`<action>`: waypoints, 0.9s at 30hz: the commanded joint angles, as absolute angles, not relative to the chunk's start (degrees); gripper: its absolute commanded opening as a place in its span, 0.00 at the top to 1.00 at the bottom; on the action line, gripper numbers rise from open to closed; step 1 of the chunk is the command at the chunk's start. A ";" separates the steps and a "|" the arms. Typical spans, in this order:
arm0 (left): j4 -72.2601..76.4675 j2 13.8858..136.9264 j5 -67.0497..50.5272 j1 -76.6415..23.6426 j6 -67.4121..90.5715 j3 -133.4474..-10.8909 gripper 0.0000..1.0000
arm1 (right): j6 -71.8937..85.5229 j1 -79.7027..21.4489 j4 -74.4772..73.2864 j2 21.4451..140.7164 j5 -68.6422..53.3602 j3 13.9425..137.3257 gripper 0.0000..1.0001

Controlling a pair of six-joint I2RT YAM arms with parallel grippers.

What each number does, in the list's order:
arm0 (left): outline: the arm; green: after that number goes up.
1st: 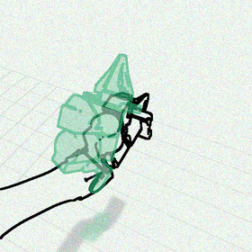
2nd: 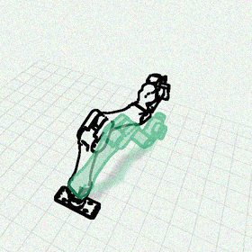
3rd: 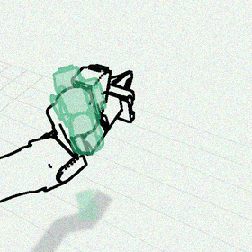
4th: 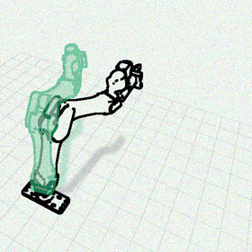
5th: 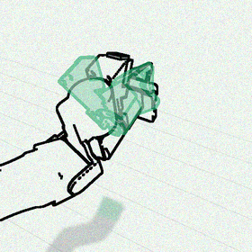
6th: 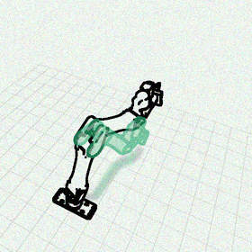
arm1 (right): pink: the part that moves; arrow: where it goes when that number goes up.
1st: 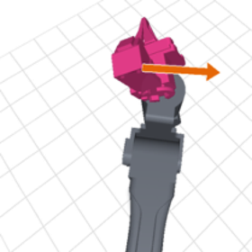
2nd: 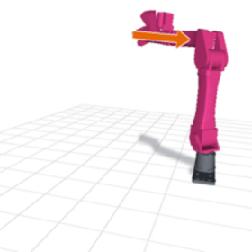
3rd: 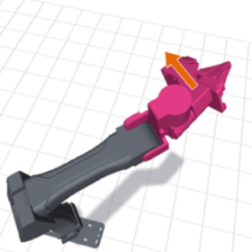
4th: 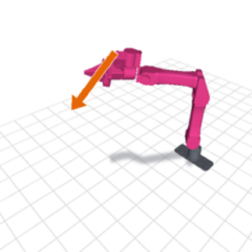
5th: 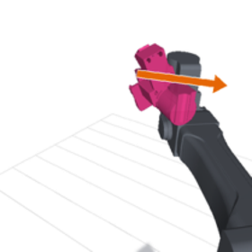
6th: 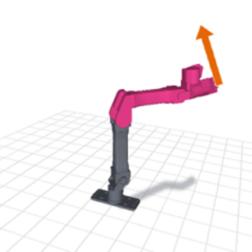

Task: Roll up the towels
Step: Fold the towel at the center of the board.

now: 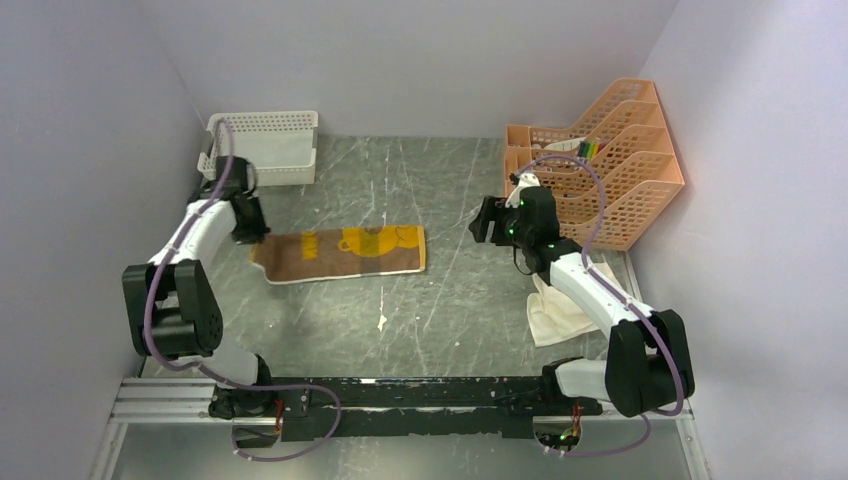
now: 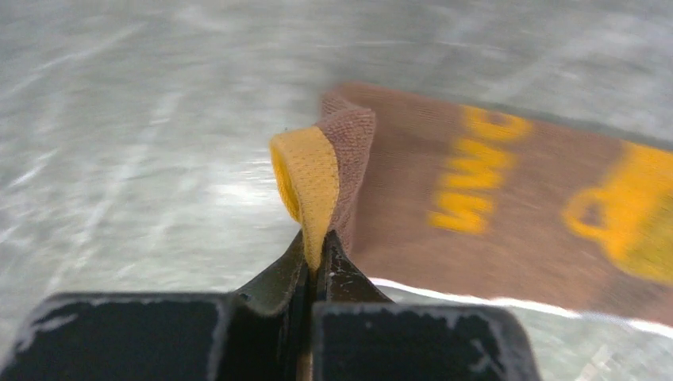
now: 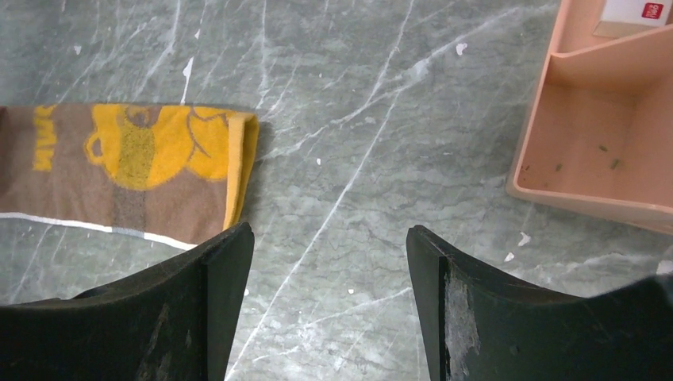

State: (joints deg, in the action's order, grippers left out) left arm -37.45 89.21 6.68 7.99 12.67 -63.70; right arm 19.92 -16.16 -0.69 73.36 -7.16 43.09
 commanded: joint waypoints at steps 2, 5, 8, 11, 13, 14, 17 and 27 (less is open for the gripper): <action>-38.16 93.04 -1.81 -6.41 18.89 -69.64 0.93 | 19.85 -16.69 -1.33 74.28 -8.95 45.19 0.29; -37.03 97.03 -4.25 -13.17 22.80 -73.33 0.93 | 19.61 -16.79 -1.97 73.89 -8.91 44.96 0.29; -36.36 101.86 -5.31 -19.20 25.06 -77.31 0.93 | 19.13 -16.79 -2.86 73.66 -8.63 44.74 0.29; -36.00 107.71 -6.41 -24.38 26.60 -81.55 0.93 | 18.54 -16.82 -3.73 73.73 -8.52 44.74 0.29; -36.28 111.17 -6.51 -27.12 27.25 -84.60 0.93 | 18.30 -16.79 -4.19 73.75 -8.56 44.69 0.29; -36.56 112.66 -6.55 -28.21 27.60 -86.01 0.93 | 18.16 -16.80 -4.29 73.78 -8.54 44.66 0.29; -36.90 116.49 -6.76 -30.55 28.31 -89.41 0.93 | 17.95 -16.79 -4.63 73.58 -8.72 44.52 0.29; -36.06 121.98 -9.20 -33.94 30.60 -95.17 0.93 | 17.82 -16.82 -4.40 74.71 -9.96 43.75 0.29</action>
